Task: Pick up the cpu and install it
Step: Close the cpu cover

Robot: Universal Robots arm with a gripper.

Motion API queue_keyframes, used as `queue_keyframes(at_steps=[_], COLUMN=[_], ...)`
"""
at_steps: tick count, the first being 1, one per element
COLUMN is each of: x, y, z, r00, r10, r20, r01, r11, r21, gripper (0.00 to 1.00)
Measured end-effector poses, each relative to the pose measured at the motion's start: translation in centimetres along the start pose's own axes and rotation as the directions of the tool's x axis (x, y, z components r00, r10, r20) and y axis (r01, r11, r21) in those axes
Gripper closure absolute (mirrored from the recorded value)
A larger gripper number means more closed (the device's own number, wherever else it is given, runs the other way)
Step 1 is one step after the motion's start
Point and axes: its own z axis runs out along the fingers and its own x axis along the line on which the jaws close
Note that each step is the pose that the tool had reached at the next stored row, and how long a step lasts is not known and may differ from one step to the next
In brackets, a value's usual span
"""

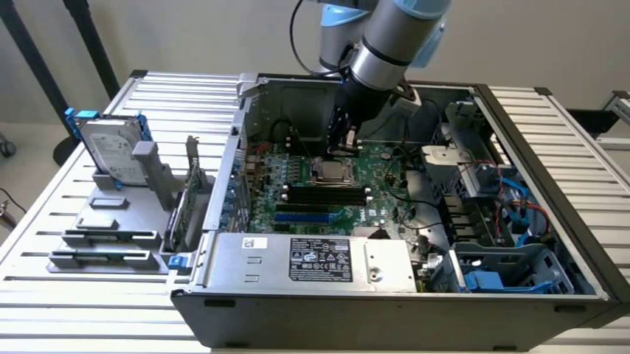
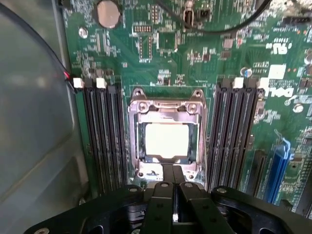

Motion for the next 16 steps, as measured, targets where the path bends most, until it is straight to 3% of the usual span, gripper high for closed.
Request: queue_keyframes(at_steps=[3, 5, 16], x=[0.0, 0.0, 0.0], y=[-0.54, -0.78, -0.8], z=[0.47, 0.79, 2.42], r00=[1.0, 1.0, 1.0], r10=[0.001, 0.001, 0.002], r20=[-0.0003, 0.0, -0.0007], r01=[-0.001, -0.001, -0.002], r11=[0.9999, 0.9998, 0.9997], r21=[0.0129, 0.0174, 0.0232], gripper=[0.89, 0.89, 0.89])
